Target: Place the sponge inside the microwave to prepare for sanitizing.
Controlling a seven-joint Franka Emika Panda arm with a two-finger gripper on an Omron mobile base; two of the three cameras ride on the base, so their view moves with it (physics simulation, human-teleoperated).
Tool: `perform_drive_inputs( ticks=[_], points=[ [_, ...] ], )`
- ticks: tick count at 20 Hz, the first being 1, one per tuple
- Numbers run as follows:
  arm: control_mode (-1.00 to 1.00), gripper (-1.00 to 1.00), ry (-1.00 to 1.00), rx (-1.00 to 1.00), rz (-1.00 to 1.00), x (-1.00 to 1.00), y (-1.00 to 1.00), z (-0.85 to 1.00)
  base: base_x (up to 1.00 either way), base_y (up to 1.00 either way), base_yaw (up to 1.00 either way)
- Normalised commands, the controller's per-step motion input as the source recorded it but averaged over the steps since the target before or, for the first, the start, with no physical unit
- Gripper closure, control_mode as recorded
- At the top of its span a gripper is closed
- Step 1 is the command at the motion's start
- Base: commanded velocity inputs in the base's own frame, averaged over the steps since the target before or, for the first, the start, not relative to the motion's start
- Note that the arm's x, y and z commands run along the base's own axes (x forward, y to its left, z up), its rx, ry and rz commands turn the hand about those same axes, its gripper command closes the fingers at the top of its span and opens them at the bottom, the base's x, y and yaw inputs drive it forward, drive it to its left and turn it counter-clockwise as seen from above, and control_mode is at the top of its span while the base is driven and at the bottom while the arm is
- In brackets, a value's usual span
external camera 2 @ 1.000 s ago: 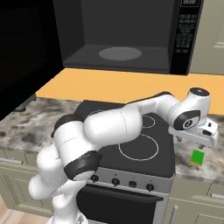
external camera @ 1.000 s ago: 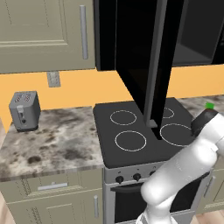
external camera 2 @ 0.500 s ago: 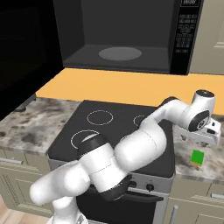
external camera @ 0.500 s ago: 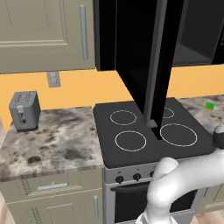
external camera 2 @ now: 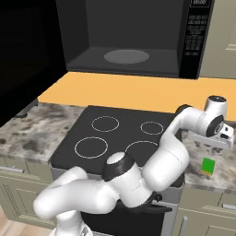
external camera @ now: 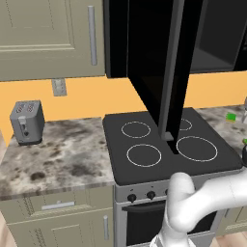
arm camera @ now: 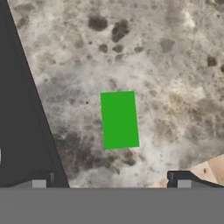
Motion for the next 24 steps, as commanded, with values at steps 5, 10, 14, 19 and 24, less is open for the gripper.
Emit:
perform_drive_inputs(
  ticks=[5, 10, 14, 19, 24],
  points=[
    [-1.00, -1.00, 0.04, -0.01, 0.00, 0.29, -0.25, -0.27, 0.00, 0.00, 0.00],
    [-1.00, -1.00, 0.11, 0.00, 0.00, 0.12, -0.20, -0.48, 0.00, 0.00, 0.00],
    [-1.00, -1.00, 0.04, 0.00, 0.00, 0.00, -0.08, -0.45, 0.00, 0.00, 0.00],
    [-1.00, -1.00, 0.01, 0.06, 0.00, 0.00, 0.00, -0.16, 0.00, 0.00, 0.00],
    [-1.00, -1.00, 0.03, 0.08, 0.00, 0.00, -0.06, -0.22, 0.00, 0.00, 0.00]
  ],
)
